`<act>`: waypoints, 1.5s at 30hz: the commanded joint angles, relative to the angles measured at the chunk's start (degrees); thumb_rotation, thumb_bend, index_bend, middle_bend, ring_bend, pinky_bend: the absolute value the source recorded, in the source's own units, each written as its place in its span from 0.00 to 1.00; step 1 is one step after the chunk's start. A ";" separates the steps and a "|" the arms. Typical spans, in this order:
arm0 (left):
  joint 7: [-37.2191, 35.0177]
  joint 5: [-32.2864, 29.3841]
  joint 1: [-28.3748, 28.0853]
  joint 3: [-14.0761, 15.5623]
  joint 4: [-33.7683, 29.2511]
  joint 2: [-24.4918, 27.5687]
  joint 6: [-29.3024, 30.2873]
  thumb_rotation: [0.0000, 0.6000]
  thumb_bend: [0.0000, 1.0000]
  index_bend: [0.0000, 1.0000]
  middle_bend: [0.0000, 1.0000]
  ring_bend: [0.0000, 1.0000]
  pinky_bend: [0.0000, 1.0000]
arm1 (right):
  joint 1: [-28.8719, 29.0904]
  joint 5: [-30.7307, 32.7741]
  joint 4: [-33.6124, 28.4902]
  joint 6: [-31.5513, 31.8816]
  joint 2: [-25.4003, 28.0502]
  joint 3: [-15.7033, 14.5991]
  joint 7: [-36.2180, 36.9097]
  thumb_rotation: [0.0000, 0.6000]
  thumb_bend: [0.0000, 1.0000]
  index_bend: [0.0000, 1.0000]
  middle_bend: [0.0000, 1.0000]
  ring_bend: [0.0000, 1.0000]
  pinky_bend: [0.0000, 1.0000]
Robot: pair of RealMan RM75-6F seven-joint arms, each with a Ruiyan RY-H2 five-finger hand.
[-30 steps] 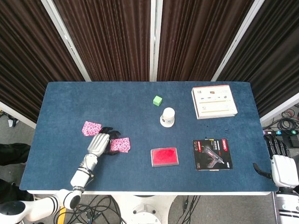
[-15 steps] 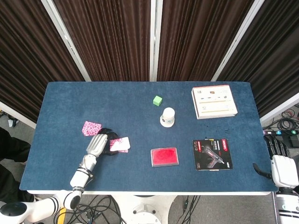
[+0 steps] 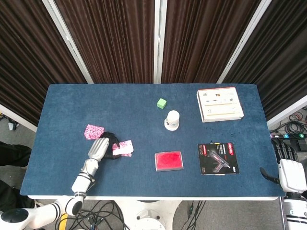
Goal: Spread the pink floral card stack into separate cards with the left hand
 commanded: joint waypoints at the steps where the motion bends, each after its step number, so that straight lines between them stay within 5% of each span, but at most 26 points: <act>1: -0.52 0.15 0.12 0.06 0.22 -0.11 0.12 1.00 0.24 0.52 0.50 0.18 0.11 | 0.05 0.06 0.00 -0.10 -0.01 0.01 -0.04 1.00 0.15 0.00 0.00 0.00 0.00; 28: -5.50 2.23 0.78 -1.28 2.05 -1.08 4.85 1.00 0.24 0.54 0.51 0.20 0.11 | 0.22 0.62 -0.79 -0.48 0.10 0.07 -1.39 1.00 0.15 0.00 0.00 0.00 0.00; 45: -7.02 -1.37 -7.51 -7.88 17.50 -8.05 -0.70 1.00 0.24 0.55 0.52 0.20 0.11 | -0.41 1.12 -0.67 0.06 0.63 0.15 -0.52 1.00 0.15 0.00 0.00 0.00 0.00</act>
